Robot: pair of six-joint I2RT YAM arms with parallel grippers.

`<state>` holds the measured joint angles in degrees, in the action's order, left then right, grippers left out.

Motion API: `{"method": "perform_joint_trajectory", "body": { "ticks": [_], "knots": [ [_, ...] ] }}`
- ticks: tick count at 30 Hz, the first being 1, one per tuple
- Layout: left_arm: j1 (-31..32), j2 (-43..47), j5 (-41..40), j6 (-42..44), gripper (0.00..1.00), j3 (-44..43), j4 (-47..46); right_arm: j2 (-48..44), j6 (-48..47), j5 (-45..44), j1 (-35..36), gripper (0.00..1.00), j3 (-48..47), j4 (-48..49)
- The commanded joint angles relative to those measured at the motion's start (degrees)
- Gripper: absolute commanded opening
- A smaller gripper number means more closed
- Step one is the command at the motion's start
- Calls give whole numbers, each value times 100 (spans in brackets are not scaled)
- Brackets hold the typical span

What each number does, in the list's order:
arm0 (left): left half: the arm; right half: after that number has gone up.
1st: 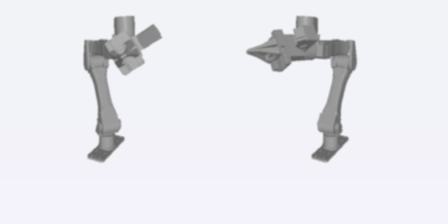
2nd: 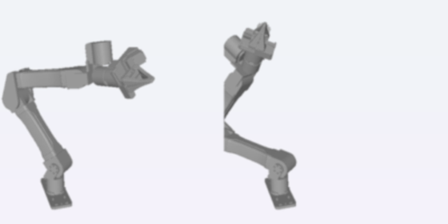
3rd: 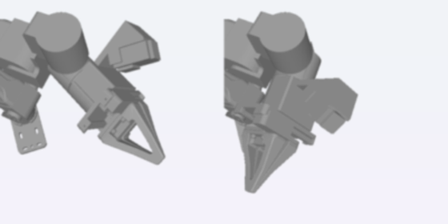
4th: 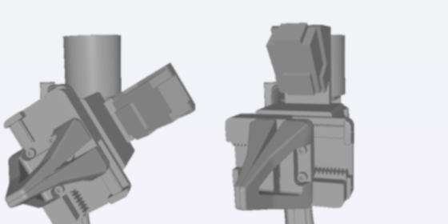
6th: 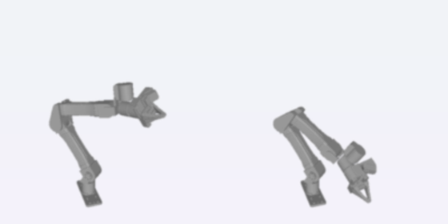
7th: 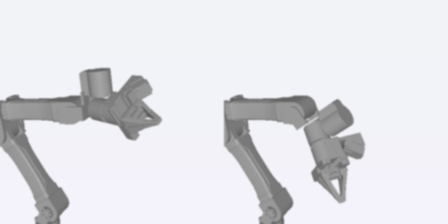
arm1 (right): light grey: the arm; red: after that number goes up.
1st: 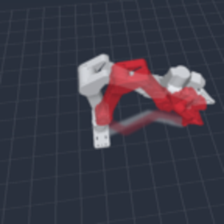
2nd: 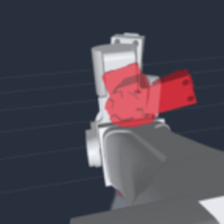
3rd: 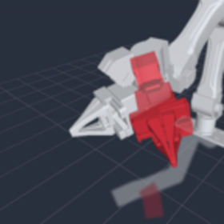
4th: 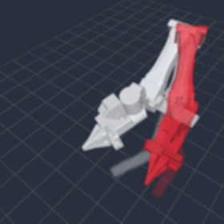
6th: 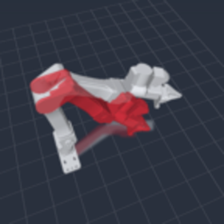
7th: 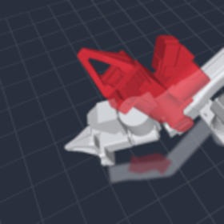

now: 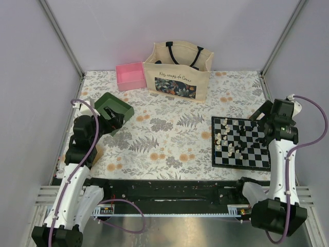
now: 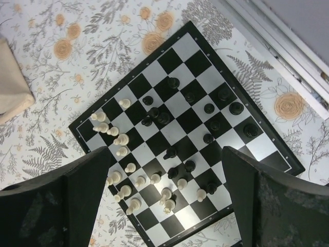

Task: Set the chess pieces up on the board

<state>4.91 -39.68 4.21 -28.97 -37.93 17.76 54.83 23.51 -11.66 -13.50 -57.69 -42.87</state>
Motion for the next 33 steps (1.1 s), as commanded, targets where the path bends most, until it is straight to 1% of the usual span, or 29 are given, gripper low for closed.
{"method": "perform_joint_trajectory", "body": {
  "ticks": [1, 3, 4, 6, 8, 10, 11, 13, 15, 17, 19, 22, 26, 28, 33],
  "knots": [
    [-16, 154, 1315, 32, 99, 4, -613, 264, 356, 656, -609, 98, -94, 208],
    [-7, 5, 1817, -73, 99, 163, -1079, 379, 409, 622, -759, 98, -84, 323],
    [28, -118, 1994, -74, 99, 129, -1134, 466, 435, 534, -795, 98, -67, 376],
    [281, -451, 1944, 40, 99, -55, -1134, 607, 435, 402, -874, 98, -23, 516],
    [807, -759, 1367, 198, 99, -266, -1117, 818, 497, 253, -1040, 98, 21, 595],
    [1466, -1127, 812, 208, 99, -460, -1160, 1055, 672, 540, -1364, 98, 100, 788],
    [1765, -1295, 679, 147, 99, -513, -1291, 1187, 716, 968, -1566, 98, 91, 894],
    [2249, -1734, 390, 67, 99, -671, -1433, 1380, 769, 1314, -1822, 98, 91, 1026],
    [2776, -2138, 38, 76, 99, -899, -1424, 1574, 874, 1263, -1989, 98, 144, 1254],
    [3120, -2560, -139, -29, 99, -1084, -1538, 1794, 884, 1202, -2025, 98, 74, 1308],
    [3393, -2877, -297, -126, 99, -1224, -1617, 1987, 875, 1201, -2034, 98, 39, 1351],
    [3701, -3378, -394, -205, 99, -1479, -1705, 2347, 1129, 912, -2095, 98, 74, 1370],
    [4096, -3967, -394, -319, 99, -1857, -1758, 2638, 1322, 1112, -2341, 98, 118, 1641],
    [4289, -4196, -552, -425, 99, -1972, -1898, 2787, 1384, 1314, -2447, 98, 57, 1703],
    [4528, -4995, -509, -557, 99, -2498, -1873, 3112, 1700, 1201, -2561, 98, 38, 1659]
  ]
}}
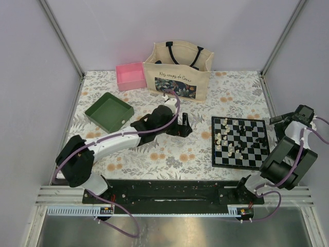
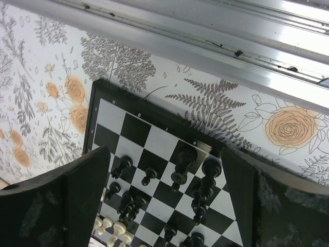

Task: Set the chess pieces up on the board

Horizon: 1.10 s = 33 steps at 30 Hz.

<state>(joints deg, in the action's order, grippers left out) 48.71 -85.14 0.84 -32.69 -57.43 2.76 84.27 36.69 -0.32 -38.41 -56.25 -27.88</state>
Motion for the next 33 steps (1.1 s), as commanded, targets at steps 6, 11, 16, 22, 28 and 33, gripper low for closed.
{"method": "perform_joint_trajectory", "body": {
  "ticks": [6, 11, 16, 22, 28, 33],
  "knots": [
    [358, -1240, -111, -475, 99, -971, -356, 415, 822, -442, -79, 96, 8, 116],
    [499, -1873, 267, -633, 91, -1323, -347, 397, 1183, -899, -79, 82, 254, 212],
    [552, -2217, 329, -730, 67, -1438, -303, 318, 1297, -1040, -79, 69, 474, 371],
    [552, -2480, 329, -853, 45, -1596, -109, 221, 1341, -1348, -79, 56, 650, 511],
    [552, -2656, 390, -871, 43, -1736, -31, 414, 1192, -1164, -79, 43, 571, 538],
    [552, -2665, 311, -897, 39, -1736, -39, 634, 1068, -804, -79, 39, 466, 573]
  ]
}}
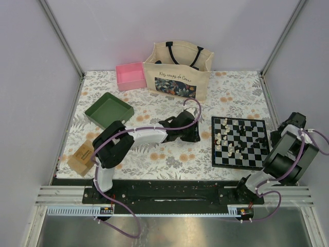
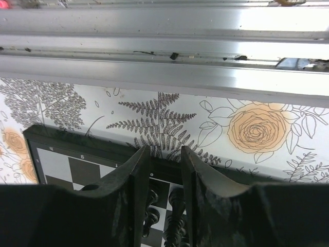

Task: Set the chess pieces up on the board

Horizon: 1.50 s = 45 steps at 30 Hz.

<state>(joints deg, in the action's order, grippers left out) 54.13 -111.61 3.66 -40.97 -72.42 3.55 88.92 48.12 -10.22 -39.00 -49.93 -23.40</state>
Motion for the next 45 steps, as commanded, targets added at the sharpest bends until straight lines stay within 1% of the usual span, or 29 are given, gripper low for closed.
{"method": "perform_joint_trajectory", "body": {
  "ticks": [1, 2, 4, 7, 11, 15, 19, 25, 31, 34, 35, 37, 39, 42, 45],
  "knots": [
    [10, -62, 38, -78, 38, -263, -100, 186, -48, 187, -20, 39, -166, 108],
    [10, -80, 64, -78, 35, -290, -74, 195, -31, 152, -20, 39, -140, 107],
    [10, -133, 82, -113, 31, -325, -56, 230, -22, 82, -20, 39, -105, 107],
    [10, -168, 82, -139, 31, -299, -65, 283, -48, 55, -20, 39, -87, 116],
    [-8, -194, 73, -139, 31, -299, -39, 353, -101, 248, -20, 39, -78, 177],
    [-51, -221, 73, -157, 31, -246, -83, 468, -443, 705, -11, 40, -157, 248],
    [-174, -300, 178, -192, 31, -237, -135, 529, -505, 872, -2, 40, -166, 257],
    [-315, -361, 302, -262, 30, -141, -258, 503, -654, 890, 235, 41, -131, 292],
    [-429, -423, 416, -280, 30, -97, -329, 521, -918, 969, 613, 43, -263, 99],
    [-429, -388, 442, -289, 29, 0, -329, 363, -874, 1004, 718, 45, -53, 151],
    [-438, -379, 451, -297, 29, 52, -329, 293, -892, 1178, 736, 45, 35, 186],
    [-438, -318, 434, -315, 28, 158, -329, 135, -874, 1224, 728, 46, 246, 213],
    [-430, -256, 407, -324, 27, 272, -329, -58, -900, 1390, 745, 47, 483, 300],
    [-429, -203, 398, -376, 26, 448, -329, -366, -1032, 1382, 780, 47, 756, 380],
    [-438, -177, 407, -464, 25, 615, -636, -621, -1050, 1522, 832, 47, 959, 450]
  ]
}}
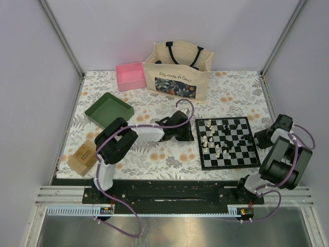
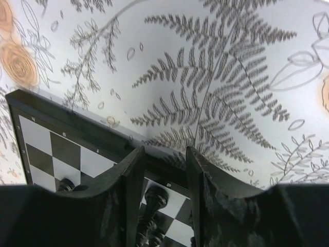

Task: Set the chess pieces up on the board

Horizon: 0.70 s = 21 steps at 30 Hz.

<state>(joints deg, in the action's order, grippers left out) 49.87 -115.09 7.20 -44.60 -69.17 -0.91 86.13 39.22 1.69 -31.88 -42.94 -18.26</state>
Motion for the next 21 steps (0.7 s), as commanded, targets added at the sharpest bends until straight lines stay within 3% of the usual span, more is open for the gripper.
{"method": "perform_joint_trajectory", "body": {
  "ticks": [1, 15, 21],
  "knots": [
    [-12, 180, 105, -128, 25, 316, -278, -403, -169, 401, 138, 47, 294, -64],
    [-3, 742, -280, -225, 24, 923, -384, -834, -354, 736, 683, 50, 778, -20],
    [-12, 1005, -929, -234, 24, 1081, 80, -922, -240, 832, 972, 50, 963, 33]
  ]
}}
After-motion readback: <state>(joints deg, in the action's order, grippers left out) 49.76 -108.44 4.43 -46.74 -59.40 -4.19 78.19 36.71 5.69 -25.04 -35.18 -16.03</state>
